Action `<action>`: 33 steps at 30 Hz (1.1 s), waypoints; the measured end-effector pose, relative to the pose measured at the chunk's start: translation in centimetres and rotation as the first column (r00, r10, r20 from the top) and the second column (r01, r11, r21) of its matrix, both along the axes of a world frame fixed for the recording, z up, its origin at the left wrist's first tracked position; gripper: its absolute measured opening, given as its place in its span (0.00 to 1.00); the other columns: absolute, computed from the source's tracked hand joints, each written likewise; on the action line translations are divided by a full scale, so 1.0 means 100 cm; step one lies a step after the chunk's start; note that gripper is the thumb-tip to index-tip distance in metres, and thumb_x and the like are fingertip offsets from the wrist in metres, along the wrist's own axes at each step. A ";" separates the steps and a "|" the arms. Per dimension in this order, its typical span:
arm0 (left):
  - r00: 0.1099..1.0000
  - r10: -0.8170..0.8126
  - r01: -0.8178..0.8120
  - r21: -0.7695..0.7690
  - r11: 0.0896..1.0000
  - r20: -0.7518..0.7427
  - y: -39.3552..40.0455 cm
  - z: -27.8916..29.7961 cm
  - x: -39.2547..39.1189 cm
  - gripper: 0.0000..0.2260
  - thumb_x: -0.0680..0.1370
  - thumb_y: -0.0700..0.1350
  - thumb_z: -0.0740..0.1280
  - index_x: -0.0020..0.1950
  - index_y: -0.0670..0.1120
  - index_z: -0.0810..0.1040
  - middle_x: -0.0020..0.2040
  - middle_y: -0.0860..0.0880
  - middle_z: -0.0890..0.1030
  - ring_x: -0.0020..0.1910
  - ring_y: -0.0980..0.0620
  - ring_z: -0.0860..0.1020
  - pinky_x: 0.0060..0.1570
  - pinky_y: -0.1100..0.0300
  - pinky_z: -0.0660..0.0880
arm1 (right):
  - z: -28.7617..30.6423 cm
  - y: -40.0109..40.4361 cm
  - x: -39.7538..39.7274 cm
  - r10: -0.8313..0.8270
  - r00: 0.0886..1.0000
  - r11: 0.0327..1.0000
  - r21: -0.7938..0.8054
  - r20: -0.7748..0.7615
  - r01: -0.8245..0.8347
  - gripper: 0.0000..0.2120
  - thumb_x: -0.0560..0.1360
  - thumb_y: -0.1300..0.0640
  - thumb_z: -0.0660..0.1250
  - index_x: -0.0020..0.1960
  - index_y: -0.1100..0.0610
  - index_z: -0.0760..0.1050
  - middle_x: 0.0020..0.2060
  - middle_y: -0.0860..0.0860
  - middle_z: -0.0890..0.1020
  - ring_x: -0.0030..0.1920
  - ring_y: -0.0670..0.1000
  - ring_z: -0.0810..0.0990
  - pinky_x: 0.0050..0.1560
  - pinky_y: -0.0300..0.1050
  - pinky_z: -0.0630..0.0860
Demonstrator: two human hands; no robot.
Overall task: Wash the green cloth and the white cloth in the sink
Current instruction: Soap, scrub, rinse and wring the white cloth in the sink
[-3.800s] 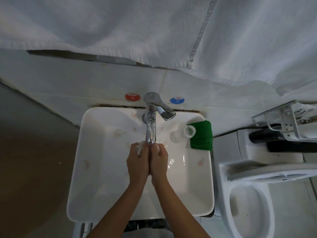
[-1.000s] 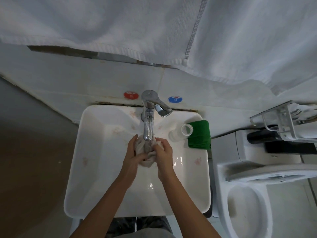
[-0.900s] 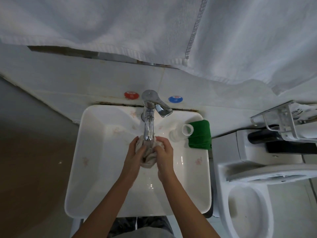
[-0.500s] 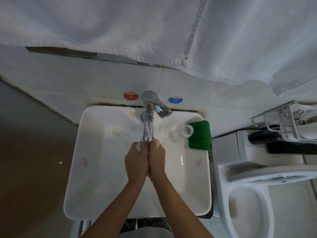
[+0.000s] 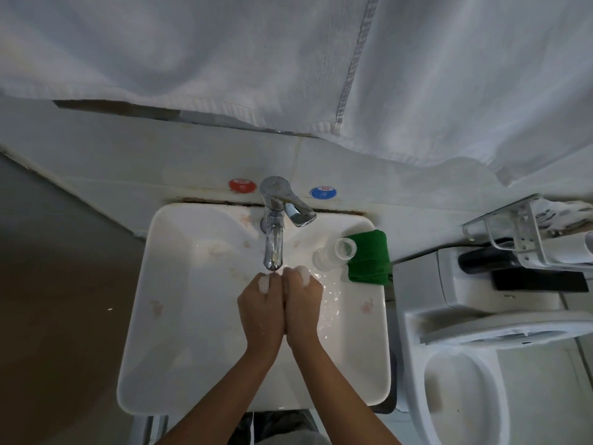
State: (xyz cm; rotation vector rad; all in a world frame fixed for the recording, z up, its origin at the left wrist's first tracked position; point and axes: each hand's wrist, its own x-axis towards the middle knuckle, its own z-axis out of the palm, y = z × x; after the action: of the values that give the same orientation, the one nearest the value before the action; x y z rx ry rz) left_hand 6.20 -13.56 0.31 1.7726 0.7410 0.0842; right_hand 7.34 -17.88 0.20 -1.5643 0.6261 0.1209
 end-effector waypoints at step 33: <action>0.980 -0.174 0.194 -0.285 0.939 0.092 0.033 0.068 -0.019 0.06 0.72 0.43 0.66 0.44 0.41 0.78 0.37 0.47 0.80 0.36 0.51 0.77 0.36 0.63 0.73 | 0.064 -0.032 -0.014 0.321 0.945 0.927 0.225 -0.066 -0.299 0.17 0.74 0.44 0.66 0.48 0.57 0.81 0.43 0.56 0.85 0.46 0.53 0.84 0.49 0.44 0.79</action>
State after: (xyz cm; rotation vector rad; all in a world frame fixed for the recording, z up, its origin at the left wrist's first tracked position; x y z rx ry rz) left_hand 4.29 -10.29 7.10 1.5386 0.5074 -0.0895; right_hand 5.92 -21.11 6.61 -1.4452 0.4234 0.4942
